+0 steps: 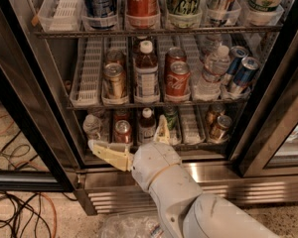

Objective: Pick orange can from middle shelf of fridge

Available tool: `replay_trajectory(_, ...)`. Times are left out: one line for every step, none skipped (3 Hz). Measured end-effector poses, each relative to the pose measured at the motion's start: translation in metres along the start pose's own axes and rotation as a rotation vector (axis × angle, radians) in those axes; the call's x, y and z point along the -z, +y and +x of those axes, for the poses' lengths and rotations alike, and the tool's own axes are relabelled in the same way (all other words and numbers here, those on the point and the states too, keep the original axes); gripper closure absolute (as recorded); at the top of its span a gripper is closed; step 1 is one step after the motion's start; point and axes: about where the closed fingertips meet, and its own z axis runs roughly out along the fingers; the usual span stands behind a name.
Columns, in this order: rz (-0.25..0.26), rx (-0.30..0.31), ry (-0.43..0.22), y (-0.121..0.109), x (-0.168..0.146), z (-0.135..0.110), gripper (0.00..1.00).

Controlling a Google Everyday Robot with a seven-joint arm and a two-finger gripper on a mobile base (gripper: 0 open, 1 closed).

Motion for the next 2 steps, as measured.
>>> replay_trajectory(0.006,0.012,0.006,0.001,-0.002,0.004,0.00)
replay_trajectory(0.040,0.105,0.026,0.003,-0.015,0.031,0.00)
